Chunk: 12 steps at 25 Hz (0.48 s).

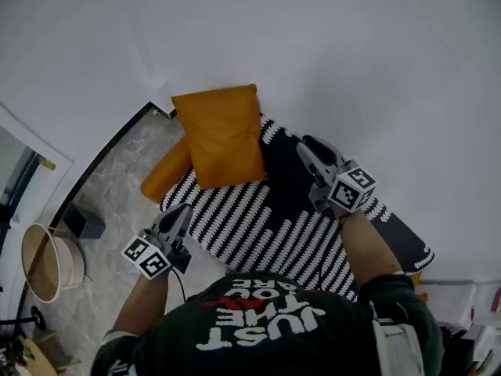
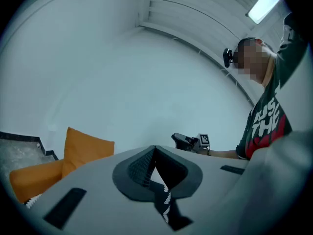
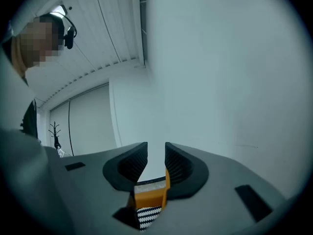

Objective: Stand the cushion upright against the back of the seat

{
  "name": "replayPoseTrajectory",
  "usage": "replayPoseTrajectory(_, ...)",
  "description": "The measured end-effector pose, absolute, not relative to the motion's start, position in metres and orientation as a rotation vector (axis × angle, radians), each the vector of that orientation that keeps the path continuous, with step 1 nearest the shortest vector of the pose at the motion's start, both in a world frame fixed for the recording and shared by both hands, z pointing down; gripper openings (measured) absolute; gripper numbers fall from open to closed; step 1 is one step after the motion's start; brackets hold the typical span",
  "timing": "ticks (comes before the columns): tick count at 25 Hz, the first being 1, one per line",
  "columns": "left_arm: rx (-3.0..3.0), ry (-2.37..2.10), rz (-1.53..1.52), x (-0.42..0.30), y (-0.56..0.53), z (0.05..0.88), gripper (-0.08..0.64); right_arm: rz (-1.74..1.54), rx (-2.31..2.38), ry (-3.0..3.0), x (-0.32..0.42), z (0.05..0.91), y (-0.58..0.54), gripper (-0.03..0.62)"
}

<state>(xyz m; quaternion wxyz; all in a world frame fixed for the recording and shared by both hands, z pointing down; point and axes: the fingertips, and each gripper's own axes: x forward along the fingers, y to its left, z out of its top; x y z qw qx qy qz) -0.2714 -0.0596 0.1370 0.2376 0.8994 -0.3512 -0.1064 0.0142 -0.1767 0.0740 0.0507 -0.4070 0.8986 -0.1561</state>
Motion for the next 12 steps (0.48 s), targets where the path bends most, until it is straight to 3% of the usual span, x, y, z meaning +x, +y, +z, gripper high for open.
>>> replayPoseTrajectory(5,2.507,-1.045,-0.34,-0.236,-0.004,0.103,0.011,-0.443,-1.172,2.751,0.047,0.045,-0.107,0.052)
replayPoseTrajectory(12,2.454,-1.196,-0.407,-0.171,0.117,0.082,0.011,-0.398,-1.032,2.864,0.1,0.03,0.0,0.025)
